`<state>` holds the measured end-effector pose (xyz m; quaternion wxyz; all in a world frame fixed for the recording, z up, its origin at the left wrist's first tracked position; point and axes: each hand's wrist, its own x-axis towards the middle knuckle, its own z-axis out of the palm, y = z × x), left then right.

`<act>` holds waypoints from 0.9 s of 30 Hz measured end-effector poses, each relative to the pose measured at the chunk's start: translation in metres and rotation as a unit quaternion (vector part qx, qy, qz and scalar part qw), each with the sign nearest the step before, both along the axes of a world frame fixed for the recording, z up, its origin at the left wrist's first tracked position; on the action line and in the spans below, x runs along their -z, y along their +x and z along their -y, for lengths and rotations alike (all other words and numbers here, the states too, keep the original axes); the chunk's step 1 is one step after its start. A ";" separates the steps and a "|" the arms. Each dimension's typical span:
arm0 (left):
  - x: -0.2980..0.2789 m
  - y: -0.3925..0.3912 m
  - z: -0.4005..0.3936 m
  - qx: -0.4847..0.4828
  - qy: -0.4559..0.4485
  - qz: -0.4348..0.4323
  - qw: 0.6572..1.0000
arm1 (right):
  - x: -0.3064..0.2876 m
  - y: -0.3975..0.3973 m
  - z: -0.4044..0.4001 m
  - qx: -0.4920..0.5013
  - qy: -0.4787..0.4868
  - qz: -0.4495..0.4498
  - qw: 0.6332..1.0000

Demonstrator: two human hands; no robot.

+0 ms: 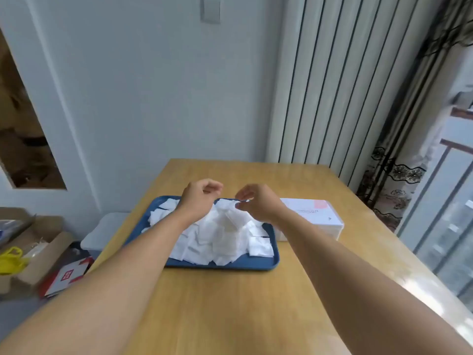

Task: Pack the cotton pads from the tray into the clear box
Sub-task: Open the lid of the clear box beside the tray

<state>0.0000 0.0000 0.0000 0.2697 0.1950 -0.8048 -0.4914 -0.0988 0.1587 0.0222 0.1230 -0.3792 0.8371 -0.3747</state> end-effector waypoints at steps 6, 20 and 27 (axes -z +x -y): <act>0.032 0.008 -0.009 0.003 -0.028 0.049 0.998 | 0.039 0.003 -0.002 0.052 0.027 -0.034 0.998; 0.058 -0.047 0.021 -0.019 0.028 0.185 0.982 | 0.082 -0.024 0.025 0.012 0.118 -0.147 0.982; 0.052 -0.056 0.022 0.003 -0.024 0.247 0.969 | 0.083 -0.013 0.007 0.015 0.102 -0.197 0.975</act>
